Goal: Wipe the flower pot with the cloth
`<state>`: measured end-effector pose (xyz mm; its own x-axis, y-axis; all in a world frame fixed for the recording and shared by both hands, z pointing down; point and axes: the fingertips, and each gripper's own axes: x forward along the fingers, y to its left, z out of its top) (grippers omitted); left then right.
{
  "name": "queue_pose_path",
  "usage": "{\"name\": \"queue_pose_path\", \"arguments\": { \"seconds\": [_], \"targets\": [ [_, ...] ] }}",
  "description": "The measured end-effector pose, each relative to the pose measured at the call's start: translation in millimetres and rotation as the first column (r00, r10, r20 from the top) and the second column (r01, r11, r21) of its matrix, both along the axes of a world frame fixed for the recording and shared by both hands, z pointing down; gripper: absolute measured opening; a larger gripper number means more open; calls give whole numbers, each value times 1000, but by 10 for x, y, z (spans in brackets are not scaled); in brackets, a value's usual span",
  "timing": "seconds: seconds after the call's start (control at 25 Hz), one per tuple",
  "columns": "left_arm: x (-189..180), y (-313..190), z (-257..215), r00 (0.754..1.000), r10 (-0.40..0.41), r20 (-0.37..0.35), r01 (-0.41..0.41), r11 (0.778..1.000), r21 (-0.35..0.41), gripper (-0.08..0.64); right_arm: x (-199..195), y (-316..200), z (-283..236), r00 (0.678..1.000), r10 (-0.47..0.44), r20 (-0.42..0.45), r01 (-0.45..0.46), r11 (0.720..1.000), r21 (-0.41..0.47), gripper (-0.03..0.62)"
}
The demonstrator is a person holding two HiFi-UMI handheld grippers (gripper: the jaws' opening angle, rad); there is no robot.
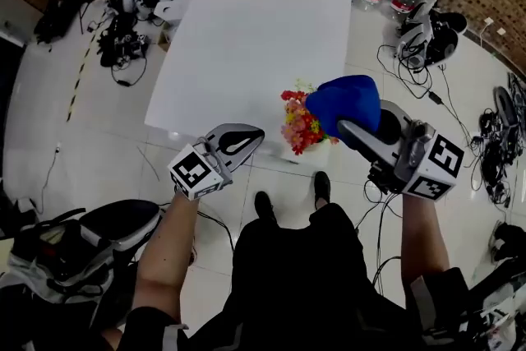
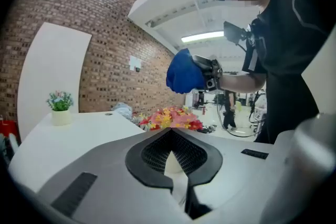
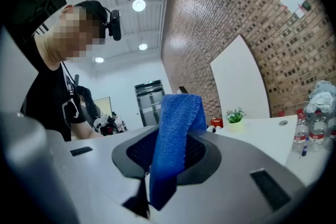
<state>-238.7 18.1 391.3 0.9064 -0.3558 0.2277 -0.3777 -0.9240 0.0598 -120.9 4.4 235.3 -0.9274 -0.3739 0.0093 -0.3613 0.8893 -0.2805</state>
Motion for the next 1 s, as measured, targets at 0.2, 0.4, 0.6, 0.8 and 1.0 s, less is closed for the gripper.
{"name": "queue_pose_path", "arguments": {
  "seconds": [0.2, 0.4, 0.6, 0.8, 1.0],
  "targets": [
    [-77, 20, 32, 991, 134, -10, -134, 991, -1, 0, 8, 145, 120, 982, 189, -7, -189, 982, -20, 78],
    [30, -16, 74, 979, 204, -21, -204, 979, -12, 0, 108, 362, 306, 960, 280, -21, -281, 958, -52, 78],
    [226, -44, 247, 971, 239, 1, -239, 971, -26, 0, 167, 656, 782, 941, 335, -55, -339, 934, -112, 78],
    [386, -141, 333, 964, 265, 32, -264, 964, -17, 0, 8, 813, 1303, 946, 318, -67, -325, 925, -197, 78],
    [487, -230, 411, 956, 294, 7, -294, 956, -13, 0, -16, 753, 1956, 897, 377, -230, -423, 883, -202, 78]
  ]
}}
